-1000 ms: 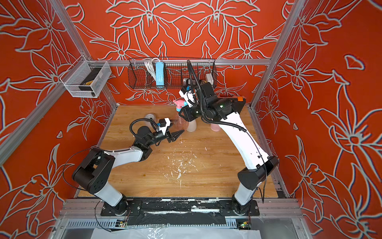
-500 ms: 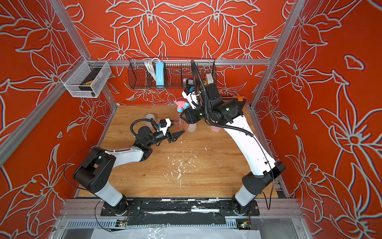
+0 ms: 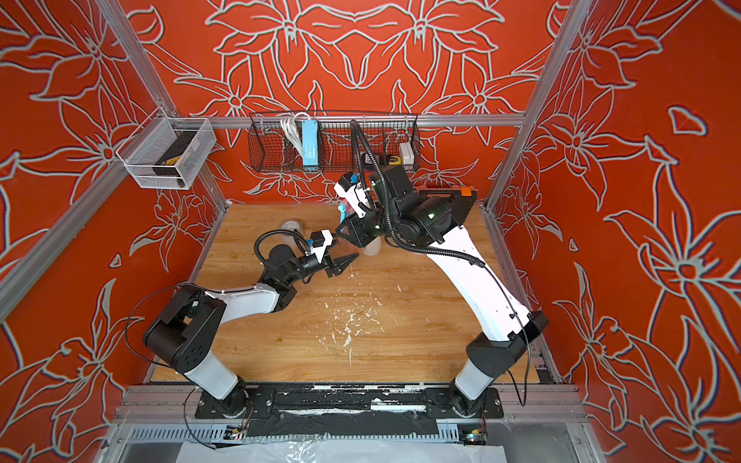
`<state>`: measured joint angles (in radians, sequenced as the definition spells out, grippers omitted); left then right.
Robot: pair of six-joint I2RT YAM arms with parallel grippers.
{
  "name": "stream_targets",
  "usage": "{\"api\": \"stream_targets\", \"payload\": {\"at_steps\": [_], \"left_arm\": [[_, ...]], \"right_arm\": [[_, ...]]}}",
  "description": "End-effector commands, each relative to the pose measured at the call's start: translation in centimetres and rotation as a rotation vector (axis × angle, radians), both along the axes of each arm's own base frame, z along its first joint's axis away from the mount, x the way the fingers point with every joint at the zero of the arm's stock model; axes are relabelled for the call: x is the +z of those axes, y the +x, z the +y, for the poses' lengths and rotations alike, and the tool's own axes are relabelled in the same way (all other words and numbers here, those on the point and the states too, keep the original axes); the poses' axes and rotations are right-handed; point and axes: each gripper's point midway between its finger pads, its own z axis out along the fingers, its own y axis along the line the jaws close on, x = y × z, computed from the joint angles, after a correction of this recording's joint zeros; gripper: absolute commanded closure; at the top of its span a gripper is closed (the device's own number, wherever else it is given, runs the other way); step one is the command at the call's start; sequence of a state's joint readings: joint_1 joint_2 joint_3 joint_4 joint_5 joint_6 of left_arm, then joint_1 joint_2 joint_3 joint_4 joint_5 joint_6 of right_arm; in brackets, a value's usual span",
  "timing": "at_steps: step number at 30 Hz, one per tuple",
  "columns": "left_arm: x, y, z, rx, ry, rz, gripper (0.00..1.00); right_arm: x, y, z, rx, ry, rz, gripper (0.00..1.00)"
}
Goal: Attach spray nozzles to spray bottles
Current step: Screw the spray nozzle on the spray bottle.
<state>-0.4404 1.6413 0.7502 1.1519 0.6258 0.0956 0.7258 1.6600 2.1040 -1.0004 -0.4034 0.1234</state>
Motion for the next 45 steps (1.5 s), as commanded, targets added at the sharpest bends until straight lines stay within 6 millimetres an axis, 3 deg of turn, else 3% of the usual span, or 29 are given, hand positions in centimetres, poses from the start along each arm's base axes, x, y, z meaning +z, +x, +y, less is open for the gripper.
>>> {"api": "stream_targets", "payload": {"at_steps": [1,6,9,12,17,21,29,33,45], "left_arm": [[1.7,-0.4,-0.3,-0.018,-0.021,-0.054,0.55],[1.7,-0.5,-0.3,-0.024,-0.021,-0.057,0.55],[1.6,-0.5,-0.5,-0.033,-0.017,-0.059,0.55],[1.6,-0.6,-0.6,-0.049,-0.011,-0.061,0.55],[1.2,-1.5,-0.6,-0.11,0.007,-0.053,0.54],[0.9,-2.4,-0.5,-0.158,0.02,-0.048,0.54],[0.9,-2.8,-0.2,-0.205,0.017,-0.026,0.54],[0.9,-2.5,-0.1,-0.196,0.017,-0.021,0.54],[0.7,-1.9,-0.2,-0.197,-0.001,0.005,0.54]], "right_arm": [[0.4,0.4,1.5,0.005,0.027,0.013,0.65],[0.7,-0.4,1.2,0.036,0.02,0.013,0.59],[2.0,-1.5,-0.1,0.049,0.023,-0.043,0.51],[3.3,-1.3,-1.9,0.014,0.026,-0.1,0.47],[5.8,1.2,-4.3,-0.041,0.121,-0.125,0.35],[7.2,3.7,-4.6,-0.025,0.225,-0.102,0.27],[3.8,6.9,-2.7,0.059,0.249,0.038,0.23],[3.1,6.1,-2.0,0.1,0.281,0.095,0.26],[2.9,4.3,-3.3,0.065,0.318,0.052,0.28]]}}
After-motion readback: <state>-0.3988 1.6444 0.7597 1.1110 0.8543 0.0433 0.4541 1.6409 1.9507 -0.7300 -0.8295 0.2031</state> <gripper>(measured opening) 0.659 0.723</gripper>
